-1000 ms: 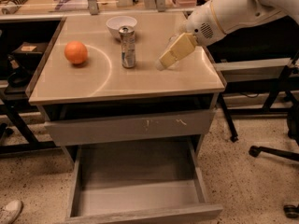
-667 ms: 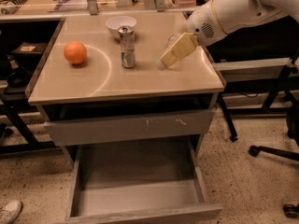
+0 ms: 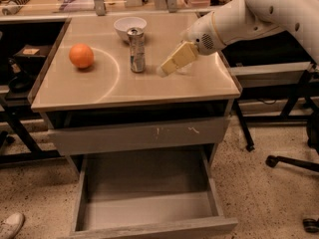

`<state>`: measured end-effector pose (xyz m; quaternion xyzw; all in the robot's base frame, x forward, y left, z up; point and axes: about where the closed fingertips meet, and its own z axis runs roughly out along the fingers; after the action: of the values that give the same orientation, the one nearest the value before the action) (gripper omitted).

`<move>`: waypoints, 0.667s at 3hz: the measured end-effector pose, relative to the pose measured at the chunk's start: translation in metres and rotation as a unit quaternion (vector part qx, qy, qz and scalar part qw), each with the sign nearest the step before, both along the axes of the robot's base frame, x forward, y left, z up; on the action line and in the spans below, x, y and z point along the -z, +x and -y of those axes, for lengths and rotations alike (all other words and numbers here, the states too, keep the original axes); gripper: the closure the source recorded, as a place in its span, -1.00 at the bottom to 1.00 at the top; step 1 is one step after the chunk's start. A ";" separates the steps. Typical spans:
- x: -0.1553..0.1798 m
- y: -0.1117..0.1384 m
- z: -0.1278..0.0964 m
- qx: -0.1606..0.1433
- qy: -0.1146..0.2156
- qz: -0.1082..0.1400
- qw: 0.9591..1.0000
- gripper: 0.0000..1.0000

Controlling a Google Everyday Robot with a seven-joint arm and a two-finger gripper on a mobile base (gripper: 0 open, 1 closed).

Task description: Place redbull can into middle drawer

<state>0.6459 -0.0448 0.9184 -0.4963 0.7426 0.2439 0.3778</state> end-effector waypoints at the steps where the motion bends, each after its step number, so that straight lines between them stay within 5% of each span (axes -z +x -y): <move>1: 0.011 0.025 -0.012 -0.002 0.012 0.003 1.000 -1.00; 2: 0.018 0.047 -0.027 -0.013 0.023 0.003 1.000 -1.00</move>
Offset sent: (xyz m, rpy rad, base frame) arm 0.0749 0.0399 -0.0225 0.0759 -0.0162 0.0407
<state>0.6934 -0.0177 0.9003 -0.4975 0.7291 0.2642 0.3887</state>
